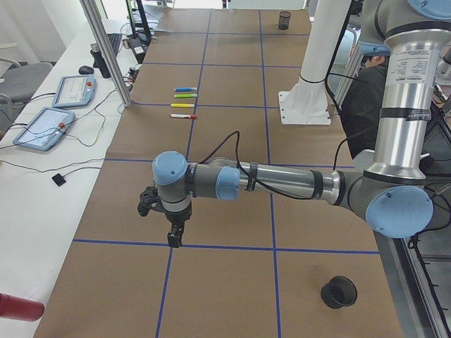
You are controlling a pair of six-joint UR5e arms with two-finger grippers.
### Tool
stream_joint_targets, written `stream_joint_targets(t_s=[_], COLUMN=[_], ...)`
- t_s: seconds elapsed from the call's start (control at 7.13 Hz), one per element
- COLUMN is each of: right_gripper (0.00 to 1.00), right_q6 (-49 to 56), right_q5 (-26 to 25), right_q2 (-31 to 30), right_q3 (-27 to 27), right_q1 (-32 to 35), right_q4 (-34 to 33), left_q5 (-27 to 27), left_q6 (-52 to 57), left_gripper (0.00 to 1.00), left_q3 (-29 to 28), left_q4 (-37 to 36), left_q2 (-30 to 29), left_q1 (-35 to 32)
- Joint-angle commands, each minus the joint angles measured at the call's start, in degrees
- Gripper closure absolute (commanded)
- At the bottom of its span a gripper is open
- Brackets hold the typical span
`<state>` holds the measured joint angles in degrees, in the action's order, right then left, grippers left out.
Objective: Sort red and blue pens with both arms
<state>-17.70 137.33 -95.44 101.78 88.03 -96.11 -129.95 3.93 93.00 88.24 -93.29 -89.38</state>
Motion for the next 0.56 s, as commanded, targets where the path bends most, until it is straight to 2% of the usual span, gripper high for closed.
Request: stream_joint_targets(t_s=[0.0, 0.42], right_gripper=[0.0, 0.0], right_q6=[0.04, 0.04], right_q5=[0.13, -0.05], right_q2=[0.16, 0.16], right_q3=[0.09, 0.26], right_q1=[0.04, 0.04], right_q4=[0.14, 0.14], left_q5=[-0.04, -0.04], left_q6=[0.02, 0.11], left_gripper=[0.0, 0.0], left_q3=[0.69, 1.13], left_q4=[0.0, 0.0], left_q2=[0.04, 0.21], left_q1=[0.0, -0.09])
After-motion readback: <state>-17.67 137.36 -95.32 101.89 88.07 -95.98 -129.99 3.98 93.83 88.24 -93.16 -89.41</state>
